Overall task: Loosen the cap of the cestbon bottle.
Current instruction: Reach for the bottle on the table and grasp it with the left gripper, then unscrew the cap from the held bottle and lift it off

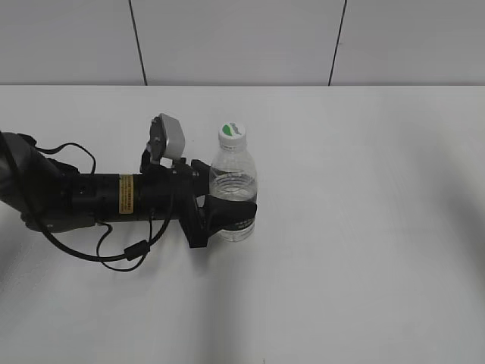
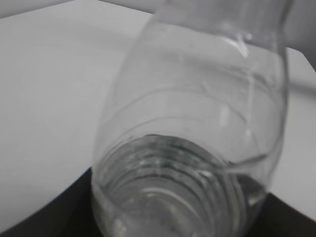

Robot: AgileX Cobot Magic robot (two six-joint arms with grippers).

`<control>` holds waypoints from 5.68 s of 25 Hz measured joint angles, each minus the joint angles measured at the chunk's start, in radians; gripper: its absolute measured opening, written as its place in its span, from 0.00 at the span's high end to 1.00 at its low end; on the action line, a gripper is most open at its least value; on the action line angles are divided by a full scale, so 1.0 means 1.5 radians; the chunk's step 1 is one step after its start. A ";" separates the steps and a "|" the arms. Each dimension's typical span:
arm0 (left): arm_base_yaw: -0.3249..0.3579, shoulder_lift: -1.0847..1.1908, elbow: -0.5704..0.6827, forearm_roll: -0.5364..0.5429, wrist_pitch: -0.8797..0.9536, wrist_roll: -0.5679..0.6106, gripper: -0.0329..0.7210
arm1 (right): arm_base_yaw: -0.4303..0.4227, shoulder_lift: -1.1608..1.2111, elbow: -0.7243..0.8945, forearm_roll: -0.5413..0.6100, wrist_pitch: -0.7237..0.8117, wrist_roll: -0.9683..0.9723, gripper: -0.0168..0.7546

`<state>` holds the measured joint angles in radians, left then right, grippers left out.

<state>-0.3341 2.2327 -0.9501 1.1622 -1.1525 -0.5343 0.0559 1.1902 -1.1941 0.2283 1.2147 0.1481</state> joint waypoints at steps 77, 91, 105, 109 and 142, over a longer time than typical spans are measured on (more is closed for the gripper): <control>-0.007 0.000 0.000 0.006 0.004 0.000 0.43 | 0.410 0.584 -0.467 -0.030 0.004 0.117 0.33; -0.007 0.000 0.000 0.005 0.004 0.000 0.43 | 0.410 0.584 -0.464 -0.018 0.004 0.113 0.52; -0.007 0.000 0.000 0.005 0.004 0.000 0.43 | 0.410 0.584 -0.464 -0.015 0.005 0.094 0.58; -0.007 0.000 0.000 0.006 0.004 0.000 0.43 | 0.410 0.584 -0.464 -0.012 0.006 0.042 0.58; -0.010 -0.001 -0.001 0.010 0.006 0.010 0.44 | 0.411 0.568 -0.451 -0.056 0.005 -0.292 0.59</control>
<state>-0.3493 2.2317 -0.9512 1.1766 -1.1443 -0.5200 0.6718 2.0417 -1.8708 0.1443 1.2225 -0.2900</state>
